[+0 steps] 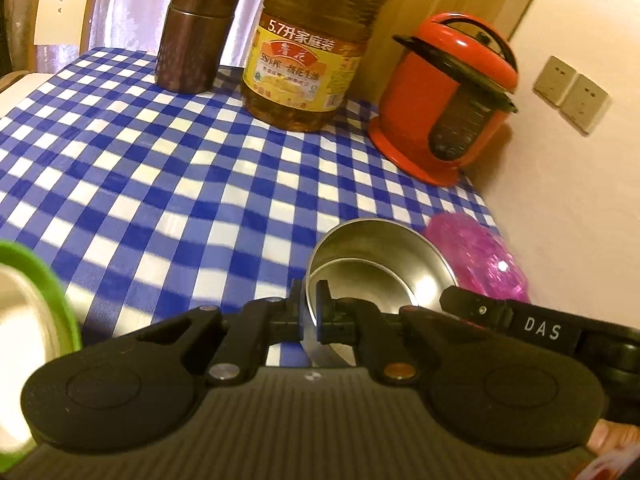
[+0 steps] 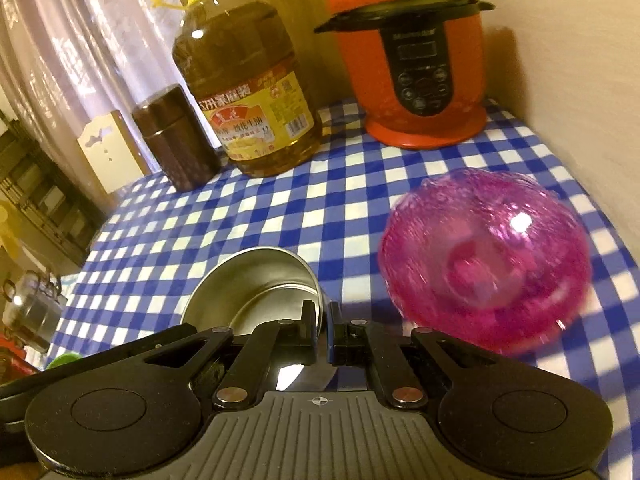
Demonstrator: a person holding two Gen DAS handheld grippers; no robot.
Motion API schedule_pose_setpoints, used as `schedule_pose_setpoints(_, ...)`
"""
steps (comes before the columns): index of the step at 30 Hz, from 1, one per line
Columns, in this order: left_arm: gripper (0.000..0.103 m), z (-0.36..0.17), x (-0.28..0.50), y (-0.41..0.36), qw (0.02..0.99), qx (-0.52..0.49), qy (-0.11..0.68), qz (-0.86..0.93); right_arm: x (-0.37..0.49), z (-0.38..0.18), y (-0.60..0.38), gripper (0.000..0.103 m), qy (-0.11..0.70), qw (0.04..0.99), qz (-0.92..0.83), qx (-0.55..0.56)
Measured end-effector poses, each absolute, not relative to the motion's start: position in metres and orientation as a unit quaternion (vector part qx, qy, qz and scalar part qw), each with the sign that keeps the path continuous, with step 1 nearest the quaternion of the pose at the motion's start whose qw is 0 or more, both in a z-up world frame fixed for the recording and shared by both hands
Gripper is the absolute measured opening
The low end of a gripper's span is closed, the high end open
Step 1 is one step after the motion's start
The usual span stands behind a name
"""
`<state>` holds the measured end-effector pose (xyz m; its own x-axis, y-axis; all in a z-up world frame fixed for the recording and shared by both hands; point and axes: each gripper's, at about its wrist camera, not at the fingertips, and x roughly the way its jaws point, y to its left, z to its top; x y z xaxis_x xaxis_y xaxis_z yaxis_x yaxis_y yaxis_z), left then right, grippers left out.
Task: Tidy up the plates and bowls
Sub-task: 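Carry the steel bowl toward the green and cream bowl stack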
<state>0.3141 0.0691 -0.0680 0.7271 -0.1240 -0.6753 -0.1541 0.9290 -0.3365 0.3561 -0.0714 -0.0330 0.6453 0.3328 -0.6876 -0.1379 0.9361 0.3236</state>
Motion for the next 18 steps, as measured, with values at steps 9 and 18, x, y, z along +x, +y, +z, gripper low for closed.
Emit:
schedule_pose_setpoints(9,0.004,-0.040,0.246,0.059,0.916,-0.175,0.361,0.002,0.282,-0.010,-0.071,0.005,0.392,0.902,0.130,0.123)
schedule_pose_setpoints(18,0.004,-0.008,0.191,0.055,0.925,-0.160,0.344,0.001,0.223,0.014,-0.071,0.005,0.383,0.902,0.135,0.147)
